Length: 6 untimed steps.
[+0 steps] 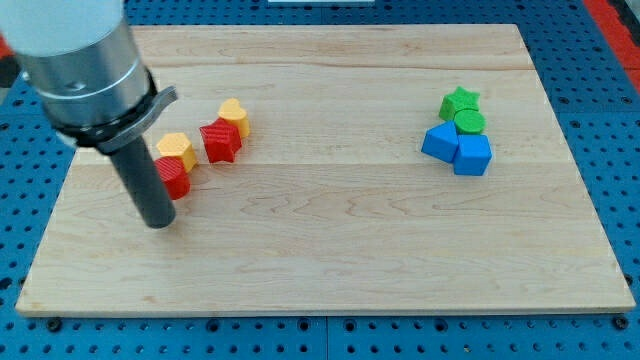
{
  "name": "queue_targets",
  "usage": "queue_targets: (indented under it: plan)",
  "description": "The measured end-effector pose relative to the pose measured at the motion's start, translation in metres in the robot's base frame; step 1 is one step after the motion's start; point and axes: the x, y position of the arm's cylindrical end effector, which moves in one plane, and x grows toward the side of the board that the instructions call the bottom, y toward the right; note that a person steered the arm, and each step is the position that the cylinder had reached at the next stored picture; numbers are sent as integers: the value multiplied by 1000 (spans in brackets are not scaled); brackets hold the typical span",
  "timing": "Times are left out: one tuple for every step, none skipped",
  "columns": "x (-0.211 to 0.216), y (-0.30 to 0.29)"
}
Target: Slide the red circle along with the yellow hexagon towards the top side
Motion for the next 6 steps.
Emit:
queue_targets:
  plan:
    - [-26, 3]
    - [-49, 4]
    - [-53, 16]
    - [-76, 16]
    - [-83, 16]
    - [-50, 28]
